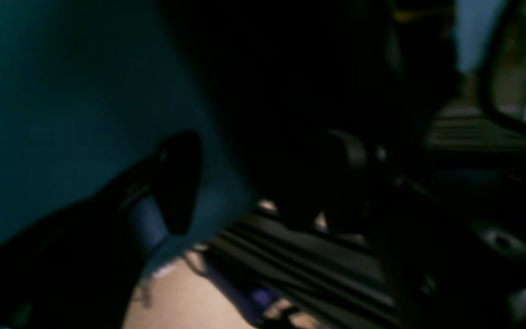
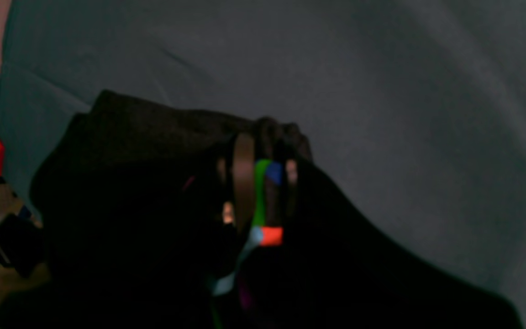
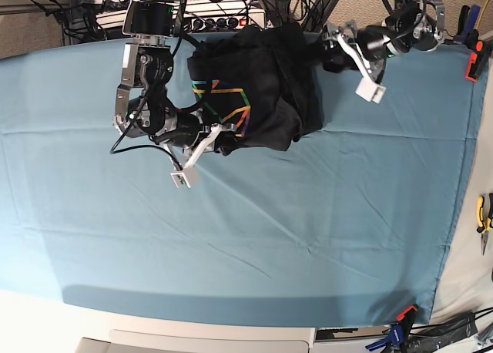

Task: Fold the T-shirt properly
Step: 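Grasp the stack's edge with the left gripper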

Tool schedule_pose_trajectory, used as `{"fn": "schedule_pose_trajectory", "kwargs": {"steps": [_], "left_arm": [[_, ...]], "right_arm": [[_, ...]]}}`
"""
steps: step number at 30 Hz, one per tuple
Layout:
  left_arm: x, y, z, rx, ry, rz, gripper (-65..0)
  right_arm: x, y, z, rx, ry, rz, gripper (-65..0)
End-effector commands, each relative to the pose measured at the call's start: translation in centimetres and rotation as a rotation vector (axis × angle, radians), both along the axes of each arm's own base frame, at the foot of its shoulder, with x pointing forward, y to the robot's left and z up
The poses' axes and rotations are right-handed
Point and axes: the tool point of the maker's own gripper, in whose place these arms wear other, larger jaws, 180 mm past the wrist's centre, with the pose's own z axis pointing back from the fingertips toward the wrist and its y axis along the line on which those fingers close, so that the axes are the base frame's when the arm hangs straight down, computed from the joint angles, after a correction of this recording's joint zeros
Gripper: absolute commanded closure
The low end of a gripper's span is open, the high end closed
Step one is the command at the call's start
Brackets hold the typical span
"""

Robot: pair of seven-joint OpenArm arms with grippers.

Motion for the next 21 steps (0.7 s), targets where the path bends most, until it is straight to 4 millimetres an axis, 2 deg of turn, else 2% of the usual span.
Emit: {"fn": "schedule_pose_trajectory", "kwargs": {"steps": [1,6,10,14,17,21], "left_arm": [[-1.6,0.1,-0.6,0.016,0.049,-0.048,-41.4],[-3.3,-2.0,0.1,-0.076,0.090,-0.093,-41.4],[-5.4,-5.4,0.8,-0.161,0.110,-0.190,-41.4],[-6.0,-7.9,1.4,-0.200,0.092,-0.262,-41.5],[-5.5,-8.2,1.4,-0.190,0.073,-0.282,-41.4],[-5.2,-7.4,1.2,-0.175,0.073,-0.267,-41.4]], "right_arm": [[1.1,0.1,1.3,0.012,-0.051,-0.003,0.0],[1.1,0.1,1.4,0.012,-0.051,-0.003,0.0],[1.1,0.1,1.4,0.012,-0.052,-0.003,0.0],[1.1,0.1,1.3,0.012,-0.051,-0.003,0.0],[1.1,0.0,1.3,0.009,-0.050,-0.003,0.0],[1.0,0.1,1.2,0.009,-0.048,-0.003,0.0]]}}
